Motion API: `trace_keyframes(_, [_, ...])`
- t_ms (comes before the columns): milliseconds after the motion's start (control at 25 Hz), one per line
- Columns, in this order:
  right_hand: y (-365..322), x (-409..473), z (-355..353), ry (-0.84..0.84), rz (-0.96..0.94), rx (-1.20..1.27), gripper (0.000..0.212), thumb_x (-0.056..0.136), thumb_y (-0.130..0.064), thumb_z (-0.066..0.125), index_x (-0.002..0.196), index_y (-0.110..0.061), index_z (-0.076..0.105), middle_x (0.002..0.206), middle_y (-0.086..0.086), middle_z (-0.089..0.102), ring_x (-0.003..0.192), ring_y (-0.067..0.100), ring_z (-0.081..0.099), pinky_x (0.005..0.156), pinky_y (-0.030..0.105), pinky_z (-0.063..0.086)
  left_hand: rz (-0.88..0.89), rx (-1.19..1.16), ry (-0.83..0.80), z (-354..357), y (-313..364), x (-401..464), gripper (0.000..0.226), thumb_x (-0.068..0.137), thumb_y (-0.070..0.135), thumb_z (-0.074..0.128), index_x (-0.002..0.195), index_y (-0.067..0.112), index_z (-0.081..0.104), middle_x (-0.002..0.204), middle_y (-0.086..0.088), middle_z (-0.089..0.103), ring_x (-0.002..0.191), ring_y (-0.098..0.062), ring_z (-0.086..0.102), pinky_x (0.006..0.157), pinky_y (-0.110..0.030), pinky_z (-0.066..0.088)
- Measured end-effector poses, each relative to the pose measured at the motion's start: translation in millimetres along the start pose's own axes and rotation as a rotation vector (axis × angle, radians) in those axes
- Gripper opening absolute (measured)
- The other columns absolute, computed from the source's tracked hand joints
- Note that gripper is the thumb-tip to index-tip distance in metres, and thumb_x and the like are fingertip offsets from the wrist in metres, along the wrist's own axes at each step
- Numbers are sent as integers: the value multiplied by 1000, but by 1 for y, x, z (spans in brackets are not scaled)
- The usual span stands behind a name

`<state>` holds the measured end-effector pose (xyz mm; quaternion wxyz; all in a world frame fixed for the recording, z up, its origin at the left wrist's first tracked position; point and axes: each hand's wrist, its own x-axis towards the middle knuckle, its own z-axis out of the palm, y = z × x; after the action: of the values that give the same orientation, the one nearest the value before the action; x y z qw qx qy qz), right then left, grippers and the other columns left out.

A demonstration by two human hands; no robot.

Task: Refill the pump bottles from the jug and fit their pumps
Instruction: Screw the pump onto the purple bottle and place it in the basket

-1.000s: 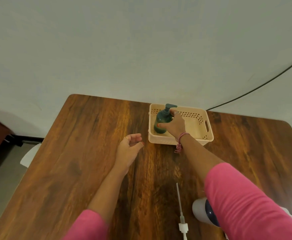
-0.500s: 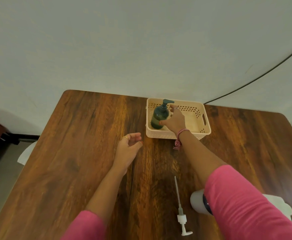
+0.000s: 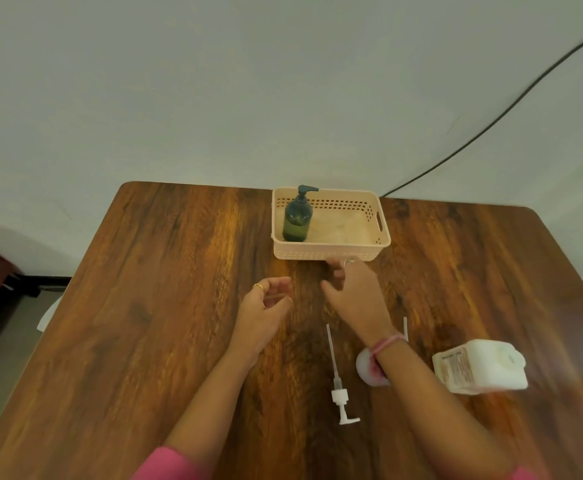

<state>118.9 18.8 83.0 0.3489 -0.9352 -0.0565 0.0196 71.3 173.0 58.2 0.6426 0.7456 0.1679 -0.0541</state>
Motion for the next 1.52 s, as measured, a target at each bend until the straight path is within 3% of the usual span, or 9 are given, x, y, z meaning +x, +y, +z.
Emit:
trace_keyframes(200, [44, -80, 3, -80, -97, -57, 29, 91, -3, 54, 119, -9, 61, 118, 6, 59, 106, 18, 60, 87, 14, 41, -1, 24, -20, 26, -20, -44, 27, 90, 9, 61, 112, 25, 62, 108, 12, 65, 100, -1, 60, 78, -13, 46])
trace_keyframes(560, [118, -129, 33, -668, -521, -692, 48, 93, 2, 48, 139, -7, 42, 150, 13, 32, 117, 37, 48, 87, 41, 50, -62, 30, 7, 65, -43, -94, 29, 89, 5, 62, 115, 18, 63, 109, 7, 66, 99, 0, 60, 74, -10, 47])
trace_keyframes(720, [120, -126, 30, -601, -579, -644, 42, 93, 2, 48, 135, -5, 48, 145, 14, 37, 118, 35, 47, 94, 40, 48, -51, 26, 33, 73, -44, -103, 30, 89, 5, 61, 116, 18, 63, 111, 6, 66, 99, -2, 61, 75, -13, 46])
trace_keyframes(840, [109, -121, 2, -474, -611, -375, 35, 90, 3, 51, 124, -3, 57, 132, 13, 51, 113, 29, 52, 96, 35, 45, -36, 3, 137, 71, -44, -105, 32, 90, 1, 59, 118, 16, 61, 113, 2, 65, 99, -7, 61, 81, -16, 47])
trace_keyframes(960, [87, -115, -48, -357, -420, 3, 32, 89, 5, 48, 110, -9, 66, 117, 6, 60, 106, 15, 52, 91, 19, 38, -58, -8, 226, 76, -48, -100, 46, 84, -10, 59, 123, 12, 55, 121, -6, 61, 105, -17, 59, 95, -32, 50])
trace_keyframes(1040, [80, -109, -81, -260, -370, 100, 31, 88, 6, 52, 109, -10, 67, 110, 5, 63, 96, 8, 54, 84, 12, 40, -64, 78, 160, 91, -49, -98, 60, 77, -11, 67, 130, 12, 48, 128, -8, 57, 114, -20, 55, 100, -37, 48])
trace_keyframes(1280, [96, -92, -129, -40, -322, 351, 29, 88, -8, 65, 115, -15, 56, 105, -15, 62, 95, -8, 60, 80, 9, 47, -23, 208, -143, 167, -52, -81, 117, 62, 17, 90, 152, 15, 15, 153, 1, 36, 140, -18, 37, 103, -21, 35])
trace_keyframes(1400, [103, -89, -143, 55, -375, 294, 26, 91, -15, 62, 116, -11, 58, 106, -3, 62, 96, -5, 57, 81, 8, 44, 16, 185, -102, 180, -60, -67, 108, 61, 15, 90, 148, 16, 26, 143, 0, 48, 131, -18, 48, 85, 1, 38])
trace_keyframes(1520, [104, -88, -155, 80, -361, 338, 23, 90, -18, 62, 113, -13, 59, 107, 2, 64, 96, 6, 61, 78, 10, 47, 40, 201, -19, 179, -64, -64, 93, 59, 19, 91, 138, 18, 41, 130, 3, 57, 117, -13, 56, 69, 2, 42])
